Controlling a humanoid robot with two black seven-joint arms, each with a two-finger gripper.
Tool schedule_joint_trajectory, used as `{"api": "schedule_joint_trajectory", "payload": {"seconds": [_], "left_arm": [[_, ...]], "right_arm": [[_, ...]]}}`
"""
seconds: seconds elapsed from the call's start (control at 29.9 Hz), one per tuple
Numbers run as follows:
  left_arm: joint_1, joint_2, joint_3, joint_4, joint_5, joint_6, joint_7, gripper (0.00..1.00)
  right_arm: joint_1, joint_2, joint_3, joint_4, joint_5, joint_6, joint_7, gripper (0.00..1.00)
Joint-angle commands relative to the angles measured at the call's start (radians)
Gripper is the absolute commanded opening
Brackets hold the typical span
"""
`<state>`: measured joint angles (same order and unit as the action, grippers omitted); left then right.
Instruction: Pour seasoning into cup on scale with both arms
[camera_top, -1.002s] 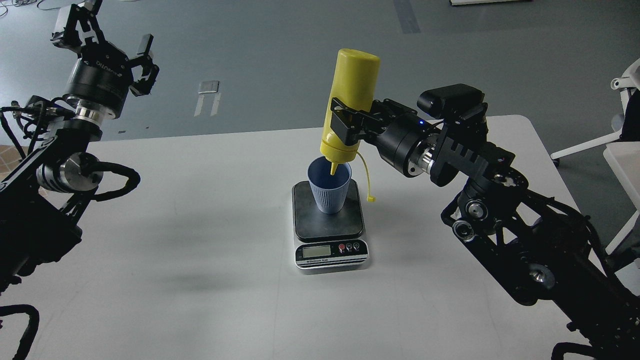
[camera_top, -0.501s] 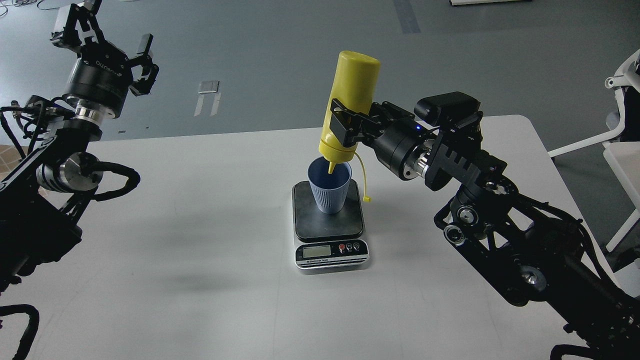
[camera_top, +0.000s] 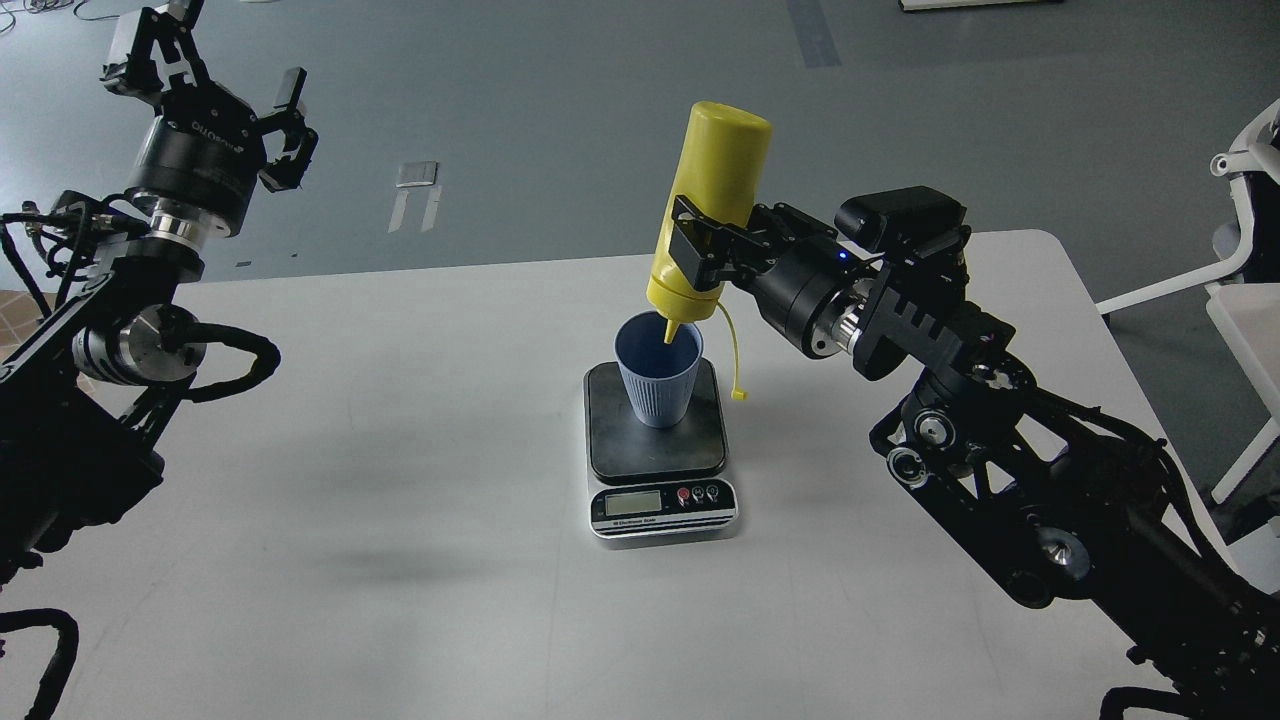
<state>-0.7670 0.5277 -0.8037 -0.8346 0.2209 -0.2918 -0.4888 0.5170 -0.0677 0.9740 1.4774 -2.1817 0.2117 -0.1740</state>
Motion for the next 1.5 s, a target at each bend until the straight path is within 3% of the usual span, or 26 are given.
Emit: {"api": "schedule_joint_trajectory", "payload": {"seconds": [0.0,0.23,1.0,1.47], "left_arm": [[0.0,0.0,-0.002,0.0,0.0,0.0,0.0,0.98],[0.0,0.0,-0.002,0.0,0.0,0.0,0.0,0.98],[0.0,0.001,-0.003,0.0,0.0,0.0,0.0,0.98],[0.0,0.008,0.0,0.0,-0.002,0.0,0.0,0.98]], "right_arm": [[0.0,-0.001,0.0,0.0,0.0,0.0,-0.001,0.13],[0.0,-0.004,0.002,-0.002,0.0,-0.006,-0.001,0.09],[-0.014,-0.007,0.02,0.033,0.0,-0.041,-0.001,0.11],[-0.123,-0.015,0.224,0.185,0.0,-0.037,-0.001,0.14]]}}
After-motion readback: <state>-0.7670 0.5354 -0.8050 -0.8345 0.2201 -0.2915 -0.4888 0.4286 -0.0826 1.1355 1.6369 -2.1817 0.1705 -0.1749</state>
